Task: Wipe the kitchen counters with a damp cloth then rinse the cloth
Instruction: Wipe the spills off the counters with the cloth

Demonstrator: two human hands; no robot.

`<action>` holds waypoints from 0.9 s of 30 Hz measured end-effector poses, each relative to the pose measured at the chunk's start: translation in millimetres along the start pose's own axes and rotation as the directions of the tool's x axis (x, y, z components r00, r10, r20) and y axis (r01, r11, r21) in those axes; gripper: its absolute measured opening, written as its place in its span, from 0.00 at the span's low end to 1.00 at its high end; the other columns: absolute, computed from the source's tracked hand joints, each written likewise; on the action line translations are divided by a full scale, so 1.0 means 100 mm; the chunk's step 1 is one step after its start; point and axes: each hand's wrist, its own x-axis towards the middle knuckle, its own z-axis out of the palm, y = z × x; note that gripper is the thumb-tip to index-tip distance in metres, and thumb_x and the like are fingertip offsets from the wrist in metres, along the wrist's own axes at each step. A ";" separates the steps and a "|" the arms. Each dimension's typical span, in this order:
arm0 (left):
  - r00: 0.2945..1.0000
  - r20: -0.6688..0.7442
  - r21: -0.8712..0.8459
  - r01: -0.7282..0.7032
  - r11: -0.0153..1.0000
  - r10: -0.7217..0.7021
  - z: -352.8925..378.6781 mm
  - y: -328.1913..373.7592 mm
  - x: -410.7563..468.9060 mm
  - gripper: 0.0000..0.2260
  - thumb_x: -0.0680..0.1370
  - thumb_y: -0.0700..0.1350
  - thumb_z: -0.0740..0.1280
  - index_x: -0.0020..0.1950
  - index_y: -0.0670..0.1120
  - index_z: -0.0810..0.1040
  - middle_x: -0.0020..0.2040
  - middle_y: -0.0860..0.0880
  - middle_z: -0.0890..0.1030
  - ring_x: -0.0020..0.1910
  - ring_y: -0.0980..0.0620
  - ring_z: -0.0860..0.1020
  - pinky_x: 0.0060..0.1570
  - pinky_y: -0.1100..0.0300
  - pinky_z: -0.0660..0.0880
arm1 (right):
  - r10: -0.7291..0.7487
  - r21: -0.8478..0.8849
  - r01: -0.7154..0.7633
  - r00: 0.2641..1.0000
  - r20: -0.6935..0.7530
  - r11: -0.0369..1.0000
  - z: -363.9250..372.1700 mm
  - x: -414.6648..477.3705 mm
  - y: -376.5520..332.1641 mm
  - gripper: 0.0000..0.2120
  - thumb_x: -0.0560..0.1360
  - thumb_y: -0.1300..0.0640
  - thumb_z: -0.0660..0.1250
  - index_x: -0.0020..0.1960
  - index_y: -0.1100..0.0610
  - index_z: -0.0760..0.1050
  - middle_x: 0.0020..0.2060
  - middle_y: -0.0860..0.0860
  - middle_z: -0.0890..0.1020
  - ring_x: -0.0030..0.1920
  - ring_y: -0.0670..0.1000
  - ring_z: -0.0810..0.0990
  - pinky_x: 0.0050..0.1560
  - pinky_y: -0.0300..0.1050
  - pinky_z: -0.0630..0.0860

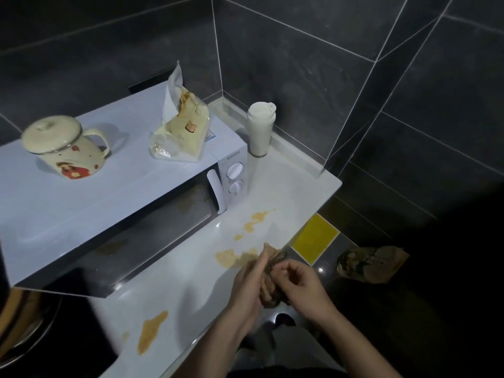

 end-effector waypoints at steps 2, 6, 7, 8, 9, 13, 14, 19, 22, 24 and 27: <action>1.000 -0.008 -0.014 -0.030 0.999 0.030 0.02 0.05 0.03 0.23 0.70 0.58 0.76 0.52 0.40 0.83 0.52 0.37 0.78 0.51 0.41 0.75 0.52 0.47 0.69 | -0.008 0.003 0.008 1.000 0.006 1.000 -0.03 0.11 -0.02 0.05 0.78 0.63 0.66 0.47 0.61 0.80 0.37 0.59 0.82 0.37 0.52 0.80 0.38 0.45 0.77; 1.000 0.015 -0.242 0.023 0.970 -0.020 0.07 0.19 0.07 0.17 0.79 0.46 0.65 0.63 0.39 0.80 0.58 0.39 0.82 0.59 0.41 0.79 0.60 0.49 0.72 | 0.141 0.313 -0.132 0.990 -0.005 0.941 -0.11 0.28 -0.06 0.06 0.79 0.65 0.62 0.51 0.62 0.78 0.42 0.61 0.82 0.41 0.55 0.80 0.39 0.42 0.78; 1.000 0.002 -0.265 0.005 0.964 -0.004 0.09 0.24 0.08 0.16 0.80 0.43 0.63 0.64 0.37 0.78 0.59 0.38 0.82 0.60 0.39 0.79 0.62 0.48 0.73 | 0.185 0.418 -0.173 0.983 0.011 0.892 -0.14 0.31 -0.09 0.07 0.80 0.63 0.62 0.54 0.62 0.78 0.47 0.63 0.82 0.45 0.57 0.81 0.42 0.44 0.79; 0.999 -0.020 -0.247 -0.032 0.968 0.028 0.10 0.26 0.08 0.15 0.81 0.41 0.63 0.64 0.36 0.77 0.58 0.37 0.82 0.60 0.38 0.80 0.62 0.47 0.73 | 0.220 0.512 -0.218 0.974 0.058 0.831 -0.17 0.34 -0.13 0.11 0.80 0.59 0.61 0.58 0.62 0.78 0.53 0.63 0.82 0.51 0.59 0.82 0.46 0.46 0.80; 0.997 -0.040 -0.193 -0.075 0.978 0.068 0.11 0.29 0.08 0.13 0.80 0.40 0.63 0.63 0.36 0.76 0.57 0.37 0.82 0.59 0.38 0.80 0.61 0.45 0.74 | 0.243 0.570 -0.274 0.961 0.130 0.775 -0.20 0.36 -0.17 0.15 0.81 0.54 0.59 0.61 0.61 0.77 0.57 0.62 0.81 0.56 0.60 0.81 0.50 0.49 0.80; 0.970 0.024 0.122 -0.245 0.962 0.244 0.24 0.44 0.06 0.07 0.80 0.38 0.65 0.58 0.41 0.79 0.52 0.40 0.84 0.54 0.41 0.83 0.56 0.47 0.78 | 0.271 0.570 -0.429 0.899 0.344 0.701 -0.27 0.39 -0.29 0.18 0.81 0.52 0.60 0.67 0.60 0.74 0.63 0.63 0.78 0.65 0.61 0.76 0.65 0.56 0.73; 0.960 0.041 0.198 -0.279 0.940 0.276 0.27 0.48 0.06 0.06 0.80 0.38 0.66 0.56 0.41 0.79 0.50 0.39 0.85 0.52 0.41 0.83 0.54 0.47 0.79 | 0.274 0.577 -0.435 0.897 0.347 0.691 -0.27 0.41 -0.28 0.18 0.80 0.54 0.62 0.67 0.61 0.74 0.63 0.64 0.77 0.65 0.62 0.76 0.67 0.58 0.70; 0.912 0.058 0.469 -0.384 0.795 0.407 0.24 0.59 0.12 0.02 0.76 0.42 0.72 0.47 0.48 0.82 0.43 0.47 0.84 0.44 0.45 0.83 0.47 0.47 0.82 | 0.286 0.694 -0.414 0.910 0.300 0.589 -0.26 0.54 -0.27 0.21 0.75 0.60 0.65 0.66 0.64 0.74 0.62 0.67 0.77 0.61 0.64 0.78 0.63 0.60 0.74; 0.911 -0.025 0.559 -0.328 0.761 0.411 0.12 0.53 0.26 0.03 0.73 0.47 0.74 0.44 0.52 0.82 0.42 0.48 0.82 0.42 0.46 0.83 0.44 0.49 0.82 | 0.290 0.716 -0.435 0.900 0.325 0.546 -0.22 0.61 -0.19 0.20 0.76 0.62 0.61 0.66 0.65 0.74 0.63 0.67 0.76 0.63 0.65 0.76 0.68 0.62 0.68; 0.893 -0.121 0.610 -0.277 0.742 0.433 0.05 0.48 0.35 0.03 0.74 0.46 0.75 0.44 0.53 0.82 0.42 0.49 0.82 0.40 0.53 0.81 0.39 0.62 0.79 | 0.349 0.710 -0.473 0.878 0.329 0.521 -0.19 0.67 -0.14 0.19 0.79 0.60 0.58 0.68 0.66 0.72 0.64 0.67 0.75 0.65 0.65 0.75 0.71 0.64 0.64; 0.867 -0.190 0.679 -0.223 0.699 0.461 -0.08 0.42 0.48 0.03 0.75 0.48 0.73 0.44 0.53 0.80 0.44 0.52 0.82 0.38 0.61 0.78 0.39 0.68 0.76 | 0.446 0.684 -0.509 0.847 0.289 0.522 -0.17 0.77 -0.10 0.20 0.81 0.56 0.58 0.68 0.66 0.71 0.63 0.65 0.77 0.62 0.64 0.78 0.65 0.61 0.71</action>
